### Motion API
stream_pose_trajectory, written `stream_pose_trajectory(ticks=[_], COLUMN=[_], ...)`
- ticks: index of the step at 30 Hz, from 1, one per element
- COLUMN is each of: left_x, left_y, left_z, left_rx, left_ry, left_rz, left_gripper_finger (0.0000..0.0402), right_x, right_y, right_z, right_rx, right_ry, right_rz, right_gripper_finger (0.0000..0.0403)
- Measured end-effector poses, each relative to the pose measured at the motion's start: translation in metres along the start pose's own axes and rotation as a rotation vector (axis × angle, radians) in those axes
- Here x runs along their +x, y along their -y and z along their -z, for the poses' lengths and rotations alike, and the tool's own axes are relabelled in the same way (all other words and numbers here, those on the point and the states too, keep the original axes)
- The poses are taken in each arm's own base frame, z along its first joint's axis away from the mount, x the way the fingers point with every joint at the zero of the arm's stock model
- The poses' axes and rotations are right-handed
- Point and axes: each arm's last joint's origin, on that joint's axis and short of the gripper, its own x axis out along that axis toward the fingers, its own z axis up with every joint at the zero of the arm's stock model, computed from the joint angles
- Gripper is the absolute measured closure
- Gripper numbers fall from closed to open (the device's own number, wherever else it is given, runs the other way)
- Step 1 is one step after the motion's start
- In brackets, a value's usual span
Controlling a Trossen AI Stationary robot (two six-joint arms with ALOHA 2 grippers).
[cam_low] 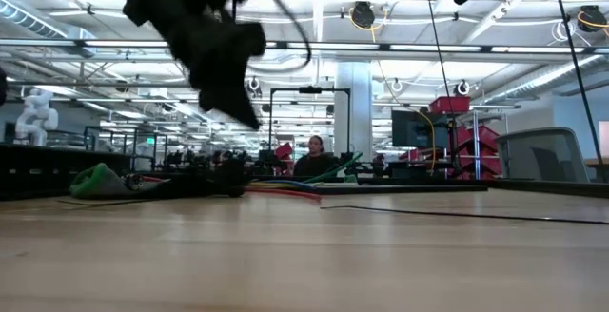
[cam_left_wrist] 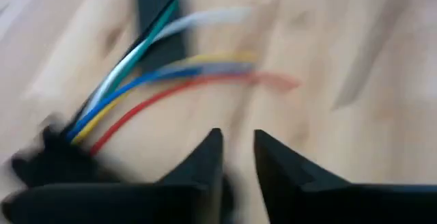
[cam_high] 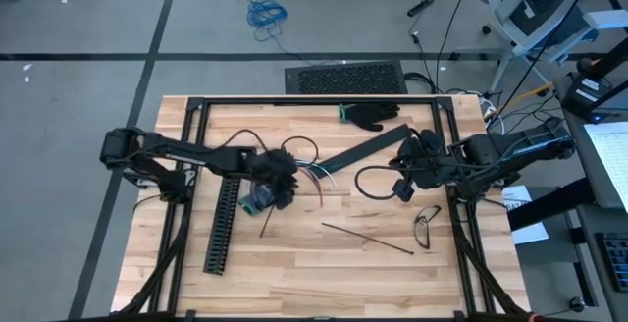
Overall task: Ziptie cables
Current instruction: Wrap the cable wires with the black zip tie
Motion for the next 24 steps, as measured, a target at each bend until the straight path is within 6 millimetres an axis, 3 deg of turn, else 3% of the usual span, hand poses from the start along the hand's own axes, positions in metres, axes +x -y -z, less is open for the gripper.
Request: stream_pose_trajectory(ticks=[4,10,18,24], left_x=[-0.020,-0.031,-0.031,-0.031], left_y=[0.014,0.021,0.029,0.027], left_z=[-0.024,-0.032,-0.029,-0.030], left_rx=[-0.025,-0.008,0.040,0.059], left_ry=[0.214,0.311,0.310,0.320], left_rz=[0.214,0.239,0.243,0.218], left_gripper_finger=[0.0248,0.0201,0.0197,0.0197], right_x=[0.001,0.004,0.020,0.038], right_y=[-0.006,-0.037,-0.083,-0.102], right_z=[0.004,0.035,0.119,0.157], right_rx=[-0.061,-0.115,-0.051,0.112], right_ry=[-0.136,-0.400,-0.618,-0.645], right_rz=[-0.163,-0.350,-0.218,-0.117], right_gripper_finger=[0.0385,0.0319,0.0216,0.0172])
